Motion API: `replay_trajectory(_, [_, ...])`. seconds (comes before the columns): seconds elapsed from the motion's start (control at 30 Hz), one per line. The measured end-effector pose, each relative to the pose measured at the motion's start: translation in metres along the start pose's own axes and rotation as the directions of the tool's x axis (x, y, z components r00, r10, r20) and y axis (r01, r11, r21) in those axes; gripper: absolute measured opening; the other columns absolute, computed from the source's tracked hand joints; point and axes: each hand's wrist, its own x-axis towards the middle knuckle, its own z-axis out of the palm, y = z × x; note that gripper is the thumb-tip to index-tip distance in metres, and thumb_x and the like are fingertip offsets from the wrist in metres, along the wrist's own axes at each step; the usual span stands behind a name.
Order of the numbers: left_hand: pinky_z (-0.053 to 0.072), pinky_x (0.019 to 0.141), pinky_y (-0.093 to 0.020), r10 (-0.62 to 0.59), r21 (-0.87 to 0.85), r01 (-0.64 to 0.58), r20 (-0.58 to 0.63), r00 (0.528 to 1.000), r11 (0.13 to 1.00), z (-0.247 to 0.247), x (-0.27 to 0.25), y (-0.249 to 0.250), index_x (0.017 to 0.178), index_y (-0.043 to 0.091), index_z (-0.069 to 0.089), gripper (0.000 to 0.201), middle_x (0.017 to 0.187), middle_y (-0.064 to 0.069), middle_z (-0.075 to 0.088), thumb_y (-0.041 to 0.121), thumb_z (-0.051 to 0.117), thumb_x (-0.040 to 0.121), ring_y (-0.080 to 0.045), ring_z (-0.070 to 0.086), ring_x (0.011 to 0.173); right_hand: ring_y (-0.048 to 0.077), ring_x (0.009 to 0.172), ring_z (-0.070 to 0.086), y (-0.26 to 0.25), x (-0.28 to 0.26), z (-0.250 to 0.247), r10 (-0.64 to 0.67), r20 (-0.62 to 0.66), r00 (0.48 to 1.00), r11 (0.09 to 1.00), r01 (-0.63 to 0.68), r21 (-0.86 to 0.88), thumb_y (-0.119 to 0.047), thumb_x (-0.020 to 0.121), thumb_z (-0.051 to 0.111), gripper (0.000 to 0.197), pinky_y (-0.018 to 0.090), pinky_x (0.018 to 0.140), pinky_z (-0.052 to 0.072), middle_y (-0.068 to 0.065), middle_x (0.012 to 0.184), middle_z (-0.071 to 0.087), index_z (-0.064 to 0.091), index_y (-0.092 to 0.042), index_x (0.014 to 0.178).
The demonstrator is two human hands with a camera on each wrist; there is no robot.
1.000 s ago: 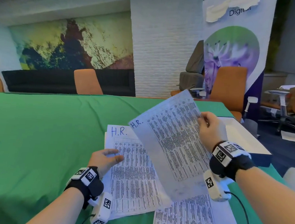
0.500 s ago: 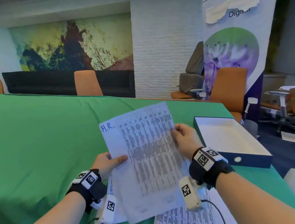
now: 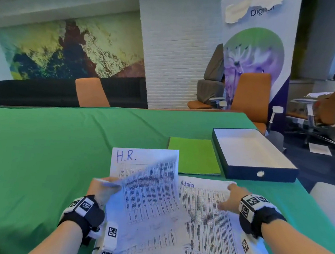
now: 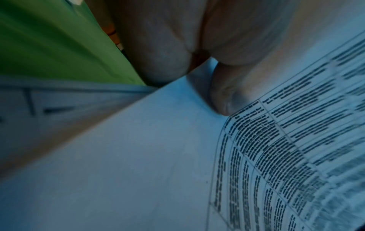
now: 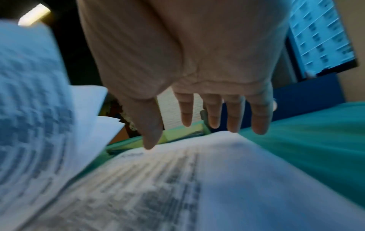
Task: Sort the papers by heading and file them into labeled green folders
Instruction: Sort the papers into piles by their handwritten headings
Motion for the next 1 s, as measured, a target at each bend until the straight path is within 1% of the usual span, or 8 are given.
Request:
replay_trajectory(0.07, [0.047,0.047,-0.012,0.002,-0.046,-0.001,0.022,1.0,0.999,-0.001,0.007,-0.006,0.04,0.021,0.067,0.052,0.044,0.006,0.062,-0.018,0.062,0.074,-0.008,0.059,0.048,0.026,0.119,0.051,0.012,-0.001,0.005,0.079,-0.003,0.997,0.996,-0.079,-0.044,-0.06,0.064,0.074,0.103,0.038,0.097,0.046,0.008,0.137,0.044,0.026,-0.013,0.142])
replay_trajectory(0.23, [0.038,0.038,-0.014,0.078,-0.218,-0.067,0.044,0.996,0.974,0.004,0.009,-0.013,0.039,0.018,0.069,0.009,0.043,0.0,0.063,0.026,0.065,0.041,-0.005,0.049,0.032,0.021,0.097,0.059,0.018,-0.004,0.005,0.145,-0.018,0.989,0.989,-0.144,0.012,-0.051,0.063,0.081,0.086,0.029,0.075,0.049,0.005,0.11,0.059,0.041,-0.008,0.127])
replay_trajectory(0.33, [0.036,0.035,-0.012,0.1,-0.191,-0.083,0.082,0.992,0.978,0.009,0.006,-0.011,0.039,0.017,0.069,0.005,0.044,0.0,0.064,0.017,0.066,0.044,-0.005,0.048,0.032,0.02,0.084,0.056,0.019,-0.003,0.002,0.162,-0.04,0.986,0.985,-0.159,0.066,-0.033,0.07,0.081,0.064,0.024,0.062,0.043,0.0,0.085,0.053,0.045,-0.006,0.116])
replay_trajectory(0.43, [0.038,0.032,-0.012,0.06,-0.174,-0.045,0.084,0.995,0.984,0.012,0.004,-0.007,0.036,0.014,0.065,0.016,0.042,0.0,0.061,0.005,0.072,0.047,-0.009,0.05,0.031,0.021,0.084,0.054,0.024,0.0,0.0,0.181,-0.122,0.976,0.975,-0.162,0.149,-0.017,0.076,0.073,0.049,0.027,0.066,0.043,0.003,0.092,0.053,0.039,-0.01,0.112])
replay_trajectory(0.53, [0.036,0.031,-0.012,0.036,-0.16,-0.019,0.101,0.994,0.987,0.016,0.005,-0.006,0.036,0.01,0.062,0.037,0.039,0.001,0.057,-0.018,0.065,0.06,-0.012,0.047,0.033,0.02,0.079,0.061,0.031,0.008,0.001,0.164,-0.195,0.967,0.972,-0.125,0.197,-0.015,0.082,0.063,0.018,0.029,0.067,0.048,0.003,0.087,0.061,0.054,-0.012,0.097])
replay_trajectory(0.73, [0.04,0.032,-0.014,0.026,-0.173,-0.013,0.073,0.997,0.985,0.023,0.005,-0.001,0.029,0.01,0.057,0.062,0.039,0.001,0.057,-0.035,0.046,0.07,-0.026,0.05,0.049,0.029,0.081,0.056,0.039,0.013,-0.034,0.106,-0.398,0.911,0.888,0.093,0.45,-0.015,0.093,0.049,0.006,0.031,0.075,0.043,0.011,0.094,0.059,0.055,-0.016,0.09])
replay_trajectory(0.9, [0.038,0.028,-0.015,0.008,-0.14,0.001,0.064,0.998,0.99,0.017,0.005,0.006,0.036,0.007,0.06,0.025,0.05,-0.009,0.055,-0.016,0.064,0.041,-0.018,0.055,0.037,0.028,0.084,0.056,0.026,0.001,-0.077,0.039,-0.559,0.828,0.699,0.377,0.608,-0.015,0.093,0.055,0.007,0.033,0.076,0.041,0.009,0.093,0.06,0.055,-0.009,0.097])
replay_trajectory(1.0, [0.038,0.031,-0.011,-0.065,0.053,0.061,0.071,0.995,0.997,0.014,0.015,0.0,0.049,0.013,0.061,0.032,0.055,-0.005,0.056,-0.013,0.072,0.064,-0.019,0.052,0.05,0.028,0.072,0.059,0.013,-0.002,-0.087,-0.045,-0.543,0.839,0.637,0.443,0.631,-0.012,0.092,0.057,0.006,0.032,0.063,0.047,0.01,0.081,0.064,0.06,-0.007,0.09])
